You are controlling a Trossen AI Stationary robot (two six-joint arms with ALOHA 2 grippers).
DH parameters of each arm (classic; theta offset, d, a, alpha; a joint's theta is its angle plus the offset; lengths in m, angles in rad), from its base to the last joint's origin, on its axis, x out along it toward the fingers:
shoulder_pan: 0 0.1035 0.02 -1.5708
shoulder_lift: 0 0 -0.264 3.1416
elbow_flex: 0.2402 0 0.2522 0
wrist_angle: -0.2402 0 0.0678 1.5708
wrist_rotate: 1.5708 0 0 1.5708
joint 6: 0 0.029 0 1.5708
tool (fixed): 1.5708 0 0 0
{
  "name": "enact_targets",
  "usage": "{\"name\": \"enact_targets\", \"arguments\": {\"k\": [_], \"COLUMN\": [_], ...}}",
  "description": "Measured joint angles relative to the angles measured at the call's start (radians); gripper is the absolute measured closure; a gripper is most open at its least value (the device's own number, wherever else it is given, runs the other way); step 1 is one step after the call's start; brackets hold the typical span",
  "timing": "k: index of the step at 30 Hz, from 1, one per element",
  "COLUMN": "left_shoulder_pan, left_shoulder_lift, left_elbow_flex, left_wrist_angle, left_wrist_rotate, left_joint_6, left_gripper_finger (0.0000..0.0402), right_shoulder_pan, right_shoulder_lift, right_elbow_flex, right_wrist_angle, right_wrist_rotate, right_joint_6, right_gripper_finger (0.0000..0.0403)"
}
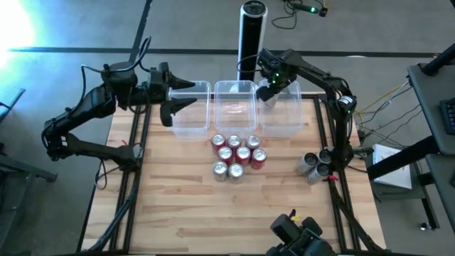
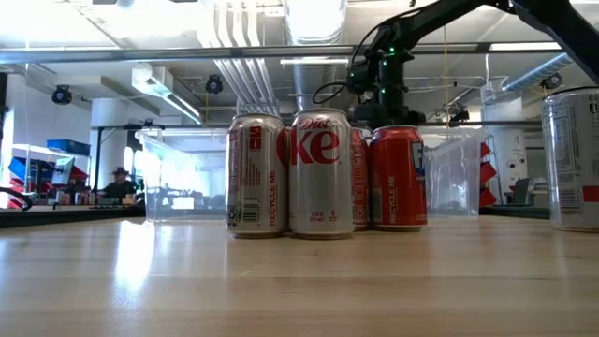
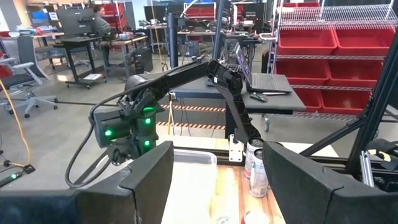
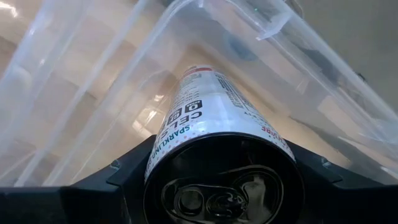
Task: Sort soda cans
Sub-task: Put the bottom left white-pink soda can into the right transparent bin
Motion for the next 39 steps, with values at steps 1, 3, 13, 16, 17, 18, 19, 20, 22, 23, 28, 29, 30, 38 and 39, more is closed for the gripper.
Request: {"name": "enact_targets", "arguments": {"k": [1, 3, 13, 16, 17, 18, 19, 20, 22, 23, 28, 29, 30, 38, 39], "left_shoulder_pan": [0.0, 0.0, 0.0, 0.0, 0.0, 0.0, 0.0, 0.0, 0.0, 0.0, 0.0, 0.0, 0.0, 0.0, 0.0], "left_shoulder_lift": [0.0, 0.0, 0.0, 0.0, 0.0, 0.0, 0.0, 0.0, 0.0, 0.0, 0.0, 0.0, 0.0, 0.0, 0.0], "left_elbow_flex": [0.0, 0.0, 0.0, 0.0, 0.0, 0.0, 0.0, 0.0, 0.0, 0.0, 0.0, 0.0, 0.0, 0.0, 0.0], "left_wrist_angle": [0.0, 0.0, 0.001, 0.001, 0.001, 0.002, 0.002, 0.002, 0.002, 0.002, 0.002, 0.002, 0.002, 0.003, 0.003], "left_wrist_rotate": [0.0, 0.0, 0.0, 0.0, 0.0, 0.0, 0.0, 0.0, 0.0, 0.0, 0.0, 0.0, 0.0, 0.0, 0.0], "left_joint_6": [0.0, 0.0, 0.0, 0.0, 0.0, -0.001, -0.003, -0.003, -0.004, -0.004, -0.004, -0.004, -0.004, -0.004, -0.004], "left_gripper_finger": [0.017, 0.017, 0.017, 0.017, 0.017, 0.017, 0.017, 0.017, 0.017, 0.017, 0.017, 0.017, 0.017, 0.017, 0.017], "right_shoulder_pan": [0.0, -0.001, -0.003, -0.002, -0.002, -0.002, -0.002, -0.002, -0.002, -0.002, -0.002, -0.002, -0.002, -0.002, -0.002], "right_shoulder_lift": [0.0, 0.0, 0.001, 0.0, 0.0, 0.0, 0.0, 0.0, 0.0, 0.0, 0.0, 0.0, 0.0, -0.005, -0.011], "right_elbow_flex": [0.0, -0.001, -0.076, -0.082, -0.082, -0.082, -0.082, -0.082, -0.082, -0.082, -0.083, -0.083, -0.083, -0.076, -0.075], "right_wrist_angle": [0.001, 0.006, 0.059, 0.076, 0.08, 0.08, 0.08, 0.082, 0.083, 0.083, 0.089, 0.092, 0.096, 0.109, 0.108], "right_wrist_rotate": [0.001, 0.003, 0.007, 0.009, 0.009, 0.009, 0.009, 0.009, 0.009, 0.009, 0.009, 0.009, 0.009, 0.011, 0.01], "right_joint_6": [0.0, -0.002, -0.003, -0.003, -0.006, -0.008, -0.009, -0.009, -0.011, -0.012, -0.03, -0.03, -0.028, -0.018, -0.019], "right_gripper_finger": [0.0149, 0.015, 0.015, 0.0148, 0.0146, 0.0143, 0.0142, 0.0141, 0.014, 0.014, 0.0131, 0.0127, 0.0122, 0.0069, 0.0063]}}
